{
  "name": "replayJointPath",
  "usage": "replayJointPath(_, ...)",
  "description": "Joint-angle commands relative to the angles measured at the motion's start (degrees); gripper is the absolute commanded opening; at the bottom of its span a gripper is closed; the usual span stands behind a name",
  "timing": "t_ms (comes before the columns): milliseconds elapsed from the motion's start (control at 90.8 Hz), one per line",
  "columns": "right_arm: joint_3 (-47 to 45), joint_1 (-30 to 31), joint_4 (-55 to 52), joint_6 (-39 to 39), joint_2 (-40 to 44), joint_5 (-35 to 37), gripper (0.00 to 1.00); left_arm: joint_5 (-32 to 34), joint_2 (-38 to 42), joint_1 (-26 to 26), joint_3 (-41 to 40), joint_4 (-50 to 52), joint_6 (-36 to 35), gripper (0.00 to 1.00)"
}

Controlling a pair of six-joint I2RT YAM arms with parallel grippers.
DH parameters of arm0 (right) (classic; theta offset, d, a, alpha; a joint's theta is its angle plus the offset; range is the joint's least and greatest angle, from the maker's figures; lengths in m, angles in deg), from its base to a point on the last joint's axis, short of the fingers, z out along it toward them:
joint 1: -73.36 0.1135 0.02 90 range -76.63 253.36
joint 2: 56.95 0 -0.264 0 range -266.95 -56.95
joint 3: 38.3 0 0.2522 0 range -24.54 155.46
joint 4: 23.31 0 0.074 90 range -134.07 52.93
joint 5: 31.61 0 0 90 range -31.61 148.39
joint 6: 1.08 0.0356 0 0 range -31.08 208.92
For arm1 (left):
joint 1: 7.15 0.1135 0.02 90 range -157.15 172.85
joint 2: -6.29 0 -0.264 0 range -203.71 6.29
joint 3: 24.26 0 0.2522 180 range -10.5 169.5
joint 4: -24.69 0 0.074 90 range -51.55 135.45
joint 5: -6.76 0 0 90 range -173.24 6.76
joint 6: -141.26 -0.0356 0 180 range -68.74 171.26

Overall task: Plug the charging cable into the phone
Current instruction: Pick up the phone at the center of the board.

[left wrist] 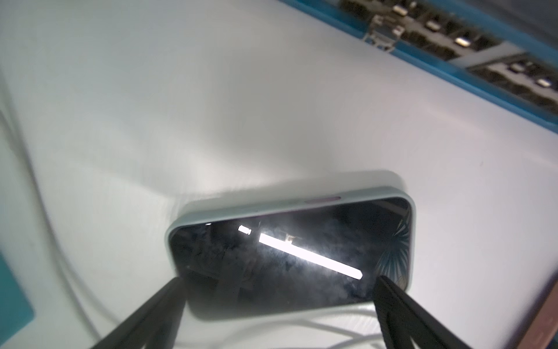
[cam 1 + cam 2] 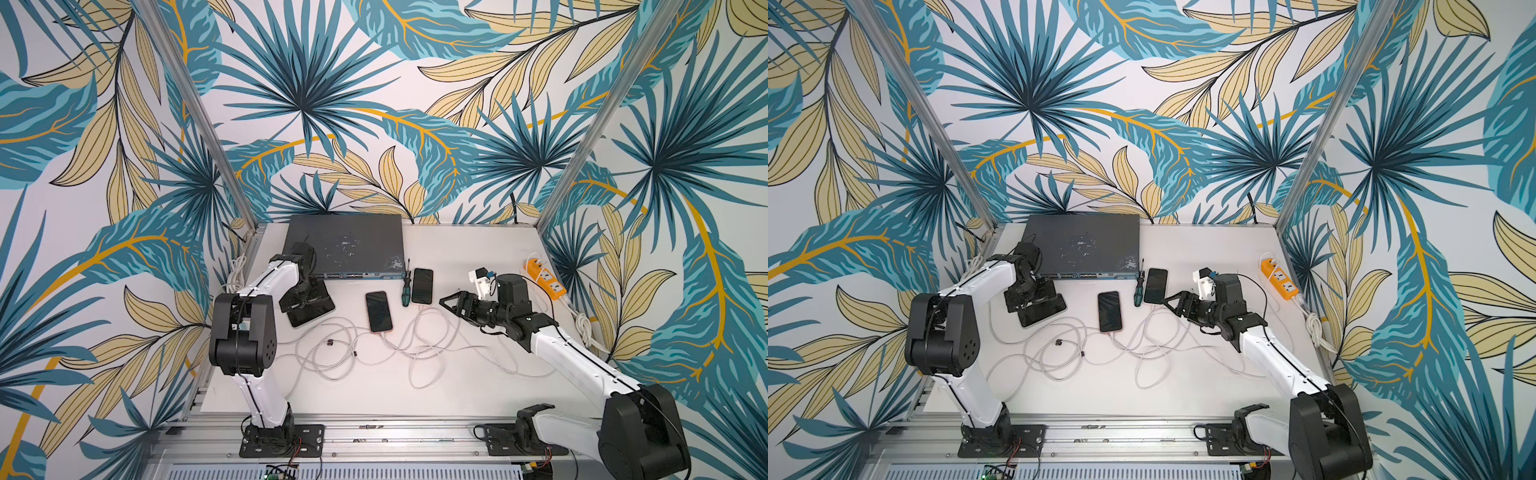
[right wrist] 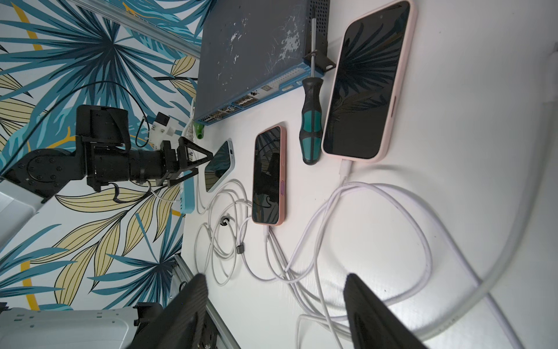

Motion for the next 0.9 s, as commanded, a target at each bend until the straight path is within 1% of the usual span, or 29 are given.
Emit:
replayJointPath(0,-0.09,0.3,1.52,0.47,-1.23,0.36,0.74,-0.64,-3.47,0.16,8.09,6.79,-9.59,1.0)
replayJointPath(66,-0.07,0.3,1.88,0.83,-1.49,0.19,0.74,-4.82,-4.53,0.15,11.17,9.45,-13.11,1.0)
replayJointPath(143,0.02,0.45,2.11,1.03,-1.43,0.2,0.74,-7.22,-3.36,0.22,11.77,10.14,-16.1,1.0)
replayJointPath(187,0.1,0.42,2.18,0.94,-1.41,0.32,0.74,-7.17,-2.67,0.2,11.7,10.52,-15.69,1.0)
replayJointPath(264,0.4,0.51,2.3,0.62,-1.64,0.35,0.74,-5.99,-1.51,0.24,10.15,11.75,-11.26,1.0)
replayJointPath(331,0.75,0.45,2.46,0.57,-2.16,0.14,0.75,-5.51,0.58,0.24,6.32,11.78,-3.79,1.0)
replayJointPath(441,1.03,0.51,3.35,0.91,-3.13,-0.44,0.75,-10.49,5.12,-0.57,-3.31,6.58,7.55,1.0)
replayJointPath(529,1.32,0.65,3.38,0.7,-3.67,-0.81,0.75,-16.52,8.19,-0.93,-10.86,-0.25,15.15,0.99)
replayJointPath(584,1.42,0.65,3.19,0.55,-3.73,-0.89,0.75,-16.25,10.27,-1.22,-14.34,-3.31,18.69,0.98)
replayJointPath(672,1.28,0.79,2.52,0.66,-3.17,-0.92,0.74,-11.2,13.15,-1.03,-17.39,-5.0,21.74,0.98)
replayJointPath(716,0.96,0.82,2.39,0.74,-2.6,-0.78,0.74,-9.86,13.87,-0.75,-18.3,-5.77,22.47,0.98)
replayJointPath(892,-0.32,0.92,1.9,0.8,-0.7,-0.2,0.75,-10.67,10.9,0.32,-17.41,-9.43,22.97,0.97)
